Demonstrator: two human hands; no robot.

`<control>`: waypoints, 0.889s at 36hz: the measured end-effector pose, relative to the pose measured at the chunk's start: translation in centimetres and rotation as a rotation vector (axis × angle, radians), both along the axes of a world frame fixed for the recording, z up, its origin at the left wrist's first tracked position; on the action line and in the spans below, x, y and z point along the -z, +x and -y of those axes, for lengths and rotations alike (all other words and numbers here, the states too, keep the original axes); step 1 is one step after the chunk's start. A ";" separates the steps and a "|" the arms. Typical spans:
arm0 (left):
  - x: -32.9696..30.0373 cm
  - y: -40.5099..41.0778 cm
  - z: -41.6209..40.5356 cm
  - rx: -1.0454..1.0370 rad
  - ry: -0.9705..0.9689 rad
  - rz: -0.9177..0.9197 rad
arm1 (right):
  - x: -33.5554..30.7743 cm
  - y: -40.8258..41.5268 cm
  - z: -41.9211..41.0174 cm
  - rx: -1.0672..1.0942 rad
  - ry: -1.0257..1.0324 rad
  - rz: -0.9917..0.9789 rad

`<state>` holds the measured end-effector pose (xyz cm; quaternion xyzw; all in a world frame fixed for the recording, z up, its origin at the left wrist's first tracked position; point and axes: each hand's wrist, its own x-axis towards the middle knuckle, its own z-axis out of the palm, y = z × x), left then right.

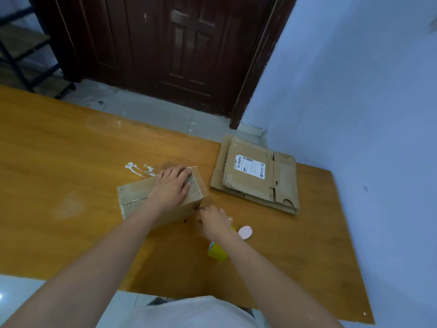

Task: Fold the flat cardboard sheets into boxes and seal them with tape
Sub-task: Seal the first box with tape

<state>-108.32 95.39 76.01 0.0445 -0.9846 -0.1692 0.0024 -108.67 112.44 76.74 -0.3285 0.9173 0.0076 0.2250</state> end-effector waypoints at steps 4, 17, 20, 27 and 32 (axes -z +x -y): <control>-0.1 0.1 0.3 0.028 0.005 0.009 | -1.3 0.6 -0.5 0.165 -0.195 -0.014; -0.5 3.5 1.4 0.187 0.037 -0.013 | -3.3 0.3 -0.5 0.425 -0.685 -0.071; -0.6 4.1 0.3 0.109 0.032 -0.025 | -2.7 0.7 0.8 0.329 -0.683 -0.017; 0.5 4.7 -0.8 0.030 -0.003 -0.015 | -2.1 0.5 2.8 0.457 -0.691 0.164; 0.4 4.7 -0.7 0.031 0.000 -0.018 | -2.0 -0.2 3.1 0.550 -0.738 0.304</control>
